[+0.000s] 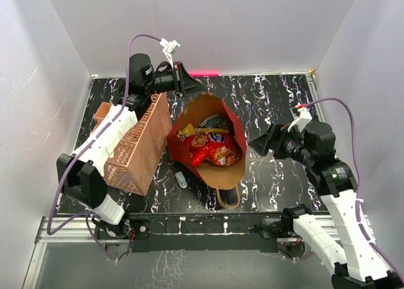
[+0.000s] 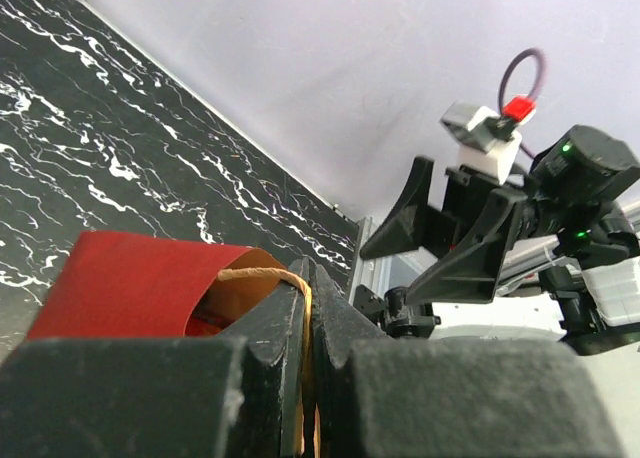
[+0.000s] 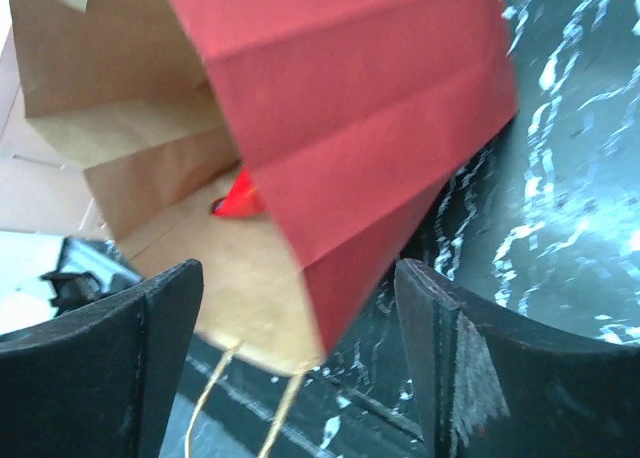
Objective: Take the snacks out of the paper bag
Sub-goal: Adjust the paper bag at the center of the board, then take out the snack from the paper bag.
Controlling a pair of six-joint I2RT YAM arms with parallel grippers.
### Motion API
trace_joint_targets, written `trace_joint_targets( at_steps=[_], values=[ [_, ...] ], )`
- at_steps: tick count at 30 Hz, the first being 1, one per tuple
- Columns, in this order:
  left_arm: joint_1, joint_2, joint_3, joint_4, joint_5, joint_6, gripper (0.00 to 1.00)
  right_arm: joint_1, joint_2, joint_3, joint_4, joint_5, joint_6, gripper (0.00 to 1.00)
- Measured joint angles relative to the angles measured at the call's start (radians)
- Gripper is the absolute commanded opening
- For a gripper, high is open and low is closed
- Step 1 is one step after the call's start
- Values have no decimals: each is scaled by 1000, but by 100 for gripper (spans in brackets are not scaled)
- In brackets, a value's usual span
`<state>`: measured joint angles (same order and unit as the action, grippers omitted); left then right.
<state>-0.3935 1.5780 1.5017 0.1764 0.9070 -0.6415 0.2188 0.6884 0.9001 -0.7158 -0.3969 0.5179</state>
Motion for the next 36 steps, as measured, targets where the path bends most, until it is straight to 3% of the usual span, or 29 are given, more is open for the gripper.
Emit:
trace_joint_targets(
  at_steps=[6,10,14,18,26,36],
  values=[
    [-3,-10,-29,12,21,-50,0,0,95,182,-92,59,-197,83],
    [-3,-13,-31,18,29,-79,0,0,151,243,-77,-97,-325,85],
    [-3,-14,-37,18,31,-96,0,5,166,273,-44,-258,-388,80],
    [-3,-16,-40,16,30,-101,0,82,227,341,9,-327,-410,79],
    [-3,-23,-42,-14,16,-103,0,624,479,438,39,2,-501,69],
    [-3,-27,-42,-33,9,-104,0,666,639,439,-8,203,-865,65]
  ],
)
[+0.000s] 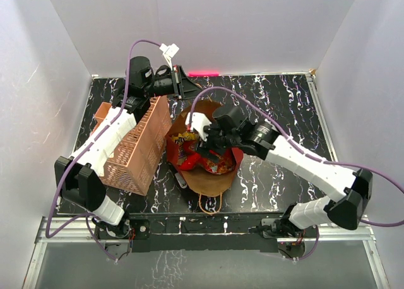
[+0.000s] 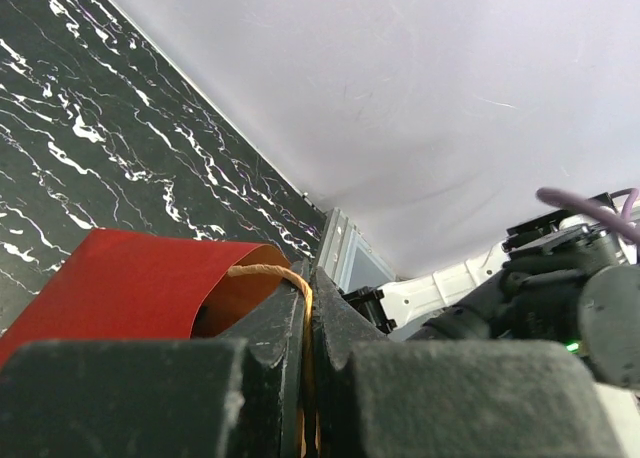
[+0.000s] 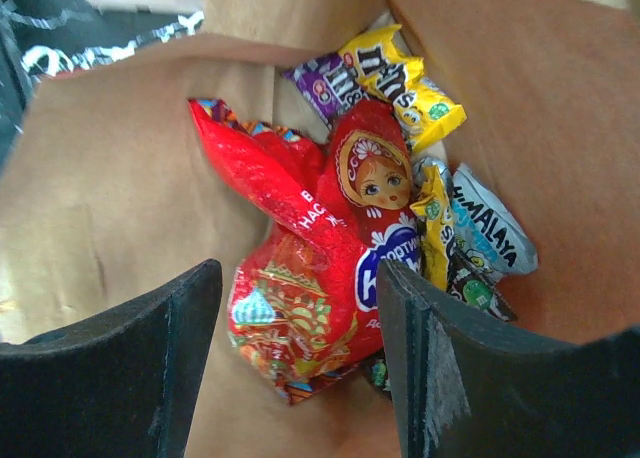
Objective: Take the snacks out of the paper bag
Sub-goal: Take out the snack from the paper bag.
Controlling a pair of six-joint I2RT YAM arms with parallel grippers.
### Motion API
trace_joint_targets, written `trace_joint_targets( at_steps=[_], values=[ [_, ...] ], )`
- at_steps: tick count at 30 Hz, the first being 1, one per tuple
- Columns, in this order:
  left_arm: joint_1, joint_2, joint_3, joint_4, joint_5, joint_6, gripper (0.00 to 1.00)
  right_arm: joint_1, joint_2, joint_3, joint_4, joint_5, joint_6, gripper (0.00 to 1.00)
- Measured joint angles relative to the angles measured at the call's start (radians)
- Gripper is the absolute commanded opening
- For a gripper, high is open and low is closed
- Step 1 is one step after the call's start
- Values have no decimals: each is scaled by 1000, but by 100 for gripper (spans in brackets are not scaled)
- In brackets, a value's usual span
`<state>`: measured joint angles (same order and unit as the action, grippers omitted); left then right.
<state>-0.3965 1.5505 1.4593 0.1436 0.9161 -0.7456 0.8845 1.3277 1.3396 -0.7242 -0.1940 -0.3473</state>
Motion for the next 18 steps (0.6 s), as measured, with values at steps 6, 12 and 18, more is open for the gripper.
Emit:
trace_joint_targets(
  at_steps=[6,12,18],
  values=[
    [0,-10,0,-16,-4,-8,0,31,59,-51,19,31,-168,71],
    [0,-11,0,-19,-11,-25,0,59,60,-142,89,67,-245,71],
    [0,-12,-1,-21,-15,-33,0,59,61,-224,198,135,-283,72]
  ],
)
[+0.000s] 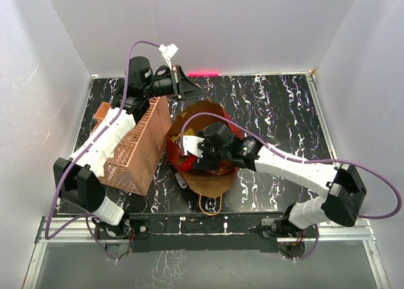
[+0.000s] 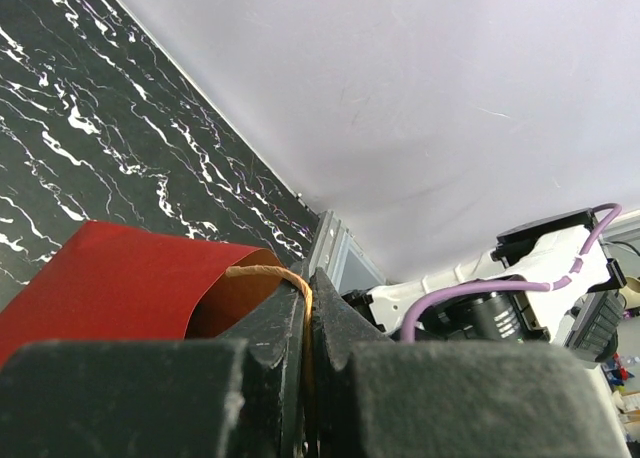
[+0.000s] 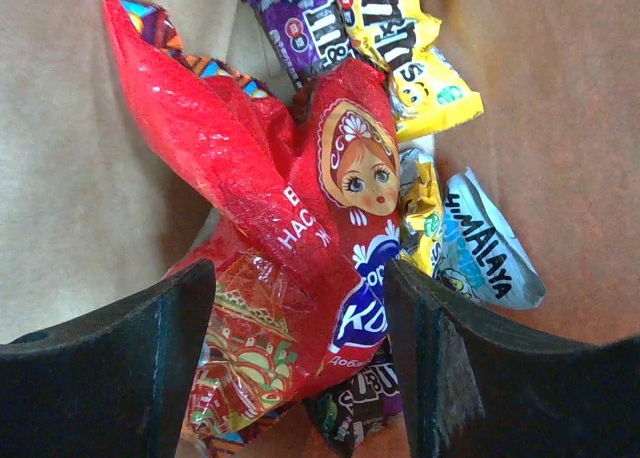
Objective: Take the snacks out of the paper bag
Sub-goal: Take out the snack from the paper bag.
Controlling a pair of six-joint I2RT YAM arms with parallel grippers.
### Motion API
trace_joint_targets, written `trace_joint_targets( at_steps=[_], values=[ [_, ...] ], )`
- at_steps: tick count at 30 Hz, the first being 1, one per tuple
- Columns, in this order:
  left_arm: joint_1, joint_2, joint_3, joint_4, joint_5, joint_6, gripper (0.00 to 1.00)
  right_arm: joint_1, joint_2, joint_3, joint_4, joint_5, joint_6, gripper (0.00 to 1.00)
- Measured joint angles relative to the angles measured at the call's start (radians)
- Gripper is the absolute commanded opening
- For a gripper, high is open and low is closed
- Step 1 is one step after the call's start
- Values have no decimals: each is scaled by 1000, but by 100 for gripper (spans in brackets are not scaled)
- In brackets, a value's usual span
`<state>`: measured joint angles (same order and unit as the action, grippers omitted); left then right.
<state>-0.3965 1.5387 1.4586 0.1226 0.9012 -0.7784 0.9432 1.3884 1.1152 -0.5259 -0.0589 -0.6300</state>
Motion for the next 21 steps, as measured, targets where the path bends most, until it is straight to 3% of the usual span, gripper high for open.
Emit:
trace_joint_targets(
  at_steps=[5,9,15,21],
  values=[
    [0,-13,-5,-10,-2,-1,0,-1,0,-66,101,51,-17,74],
    [0,-27,-18,-13,-2,-5,0,-5,8,-86,154,39,-19,44],
    [0,-36,-24,-19,-5,-6,0,-13,10,-98,194,-11,16,8],
    [0,-69,-52,-29,-23,4,0,-21,5,-97,193,-46,58,7]
  ],
)
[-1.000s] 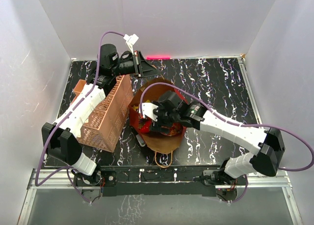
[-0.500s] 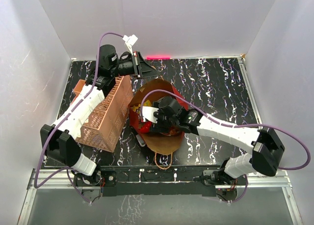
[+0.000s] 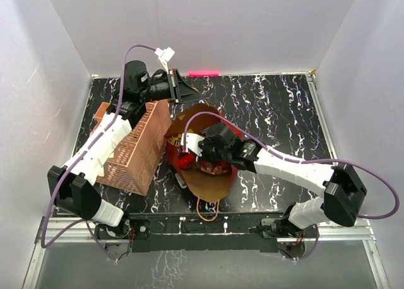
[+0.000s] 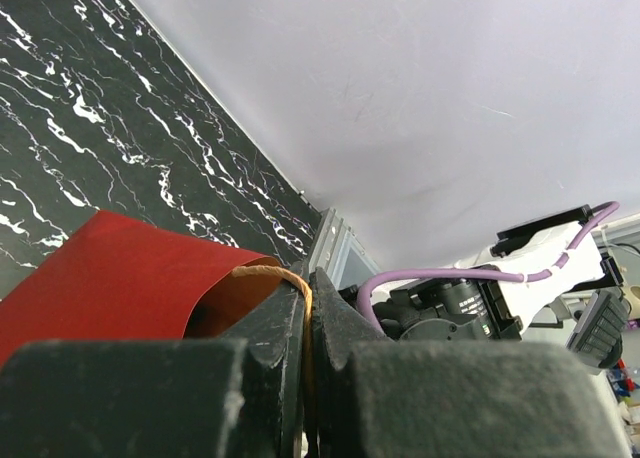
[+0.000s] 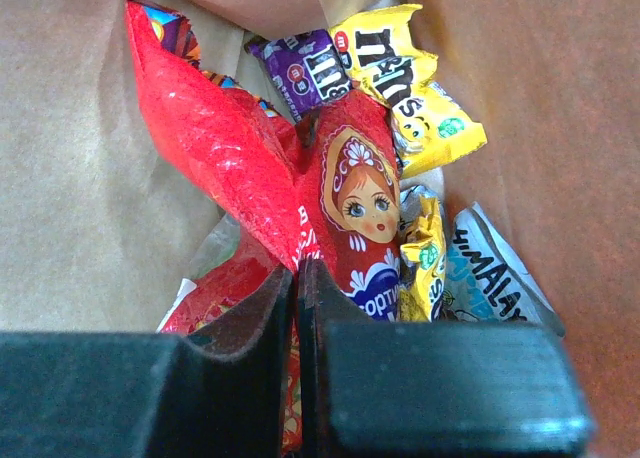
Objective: Take the snacks out of the paper bag
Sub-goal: Take out the snack from the paper bag.
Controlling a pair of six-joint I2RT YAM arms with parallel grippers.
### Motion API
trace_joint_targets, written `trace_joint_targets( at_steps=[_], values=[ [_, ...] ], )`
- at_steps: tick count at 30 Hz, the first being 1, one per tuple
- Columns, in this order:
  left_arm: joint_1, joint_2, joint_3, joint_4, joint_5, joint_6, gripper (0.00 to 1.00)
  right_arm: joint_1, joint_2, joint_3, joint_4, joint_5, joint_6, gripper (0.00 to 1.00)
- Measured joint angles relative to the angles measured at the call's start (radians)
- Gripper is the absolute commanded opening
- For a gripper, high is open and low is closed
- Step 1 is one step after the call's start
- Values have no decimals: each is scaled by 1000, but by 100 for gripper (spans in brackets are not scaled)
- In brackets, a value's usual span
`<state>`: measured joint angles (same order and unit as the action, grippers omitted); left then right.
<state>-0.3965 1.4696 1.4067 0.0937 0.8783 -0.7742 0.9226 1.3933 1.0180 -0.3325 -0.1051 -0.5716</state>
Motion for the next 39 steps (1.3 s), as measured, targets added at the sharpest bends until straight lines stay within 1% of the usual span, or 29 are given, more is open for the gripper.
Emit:
trace_joint_targets(
  at_steps=[4,9,15,19,22,25,30,35,39],
  values=[
    [0,-15,-3,-21,-23,18,0,-1,-34,1,-3,-20,64,7],
    [0,-33,-11,-34,-52,41,0,-1,-121,1,-2,-32,179,7],
    [0,-37,-17,-44,-72,53,0,-1,-209,1,39,-28,322,7],
    [0,-37,-17,-44,-84,56,0,0,-230,19,58,-21,392,7],
    [0,-37,-17,-46,-92,56,0,0,-229,46,70,-5,414,7],
    [0,-37,-16,-47,-99,56,0,0,-217,92,66,14,415,7],
    [0,-37,-8,-60,-122,57,0,-2,-183,217,39,45,413,7],
    [1,-32,22,-82,-171,68,0,-2,-166,372,-34,92,413,7],
    [1,-22,39,-99,-209,78,0,-2,-177,457,-77,116,419,7]
  ],
)
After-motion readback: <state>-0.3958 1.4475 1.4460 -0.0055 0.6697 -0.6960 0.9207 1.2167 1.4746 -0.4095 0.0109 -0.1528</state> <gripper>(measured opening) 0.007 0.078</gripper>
